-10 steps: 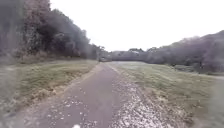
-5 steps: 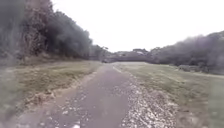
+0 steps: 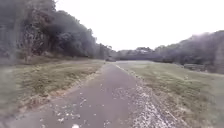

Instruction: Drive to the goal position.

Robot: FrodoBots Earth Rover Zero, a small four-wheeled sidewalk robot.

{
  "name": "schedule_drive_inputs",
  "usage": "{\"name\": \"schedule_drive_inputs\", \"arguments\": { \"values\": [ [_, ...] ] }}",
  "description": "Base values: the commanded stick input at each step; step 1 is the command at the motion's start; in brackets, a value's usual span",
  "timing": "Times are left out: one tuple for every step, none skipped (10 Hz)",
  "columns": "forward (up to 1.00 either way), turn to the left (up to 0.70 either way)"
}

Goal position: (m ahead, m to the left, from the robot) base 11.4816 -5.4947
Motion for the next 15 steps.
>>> {"name": "schedule_drive_inputs", "arguments": {
  "values": [
    [0.45,0.27],
    [0.45,0.27],
    [0.45,0.27],
    [0.45,0.27],
    [0.45,0.27],
    [0.45,0.27],
    [0.45,0.27],
    [0.45,0.27],
    [0.45,0.27],
    [0.45,0.27],
    [0.45,0.2],
    [0.45,0.08],
    [0.45,-0.27],
    [0.45,-0.27],
    [0.45,-0.27]
  ]
}}
